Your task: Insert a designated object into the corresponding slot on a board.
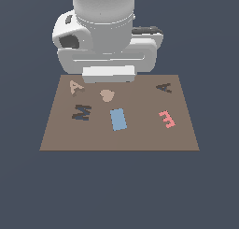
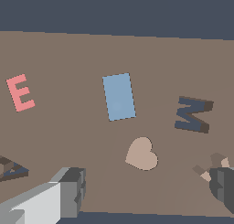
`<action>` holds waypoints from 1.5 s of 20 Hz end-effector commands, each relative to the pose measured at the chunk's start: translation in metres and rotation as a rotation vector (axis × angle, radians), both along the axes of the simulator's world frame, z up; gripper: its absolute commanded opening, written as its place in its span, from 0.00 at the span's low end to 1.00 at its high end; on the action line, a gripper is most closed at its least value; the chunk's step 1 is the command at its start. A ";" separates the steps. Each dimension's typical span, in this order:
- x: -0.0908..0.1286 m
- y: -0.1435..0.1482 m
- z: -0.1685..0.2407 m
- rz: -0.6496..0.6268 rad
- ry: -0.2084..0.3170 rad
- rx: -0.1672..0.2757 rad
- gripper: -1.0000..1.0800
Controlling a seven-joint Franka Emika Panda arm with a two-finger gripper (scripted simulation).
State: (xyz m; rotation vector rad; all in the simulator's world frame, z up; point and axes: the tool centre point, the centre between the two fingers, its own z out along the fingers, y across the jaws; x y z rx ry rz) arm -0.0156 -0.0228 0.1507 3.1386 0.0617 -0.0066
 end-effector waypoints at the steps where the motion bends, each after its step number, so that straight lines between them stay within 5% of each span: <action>1: -0.006 -0.006 -0.005 0.030 0.000 0.000 0.96; 17: -0.050 -0.079 -0.058 0.351 -0.002 0.002 0.96; 30: -0.063 -0.132 -0.092 0.551 -0.003 0.004 0.96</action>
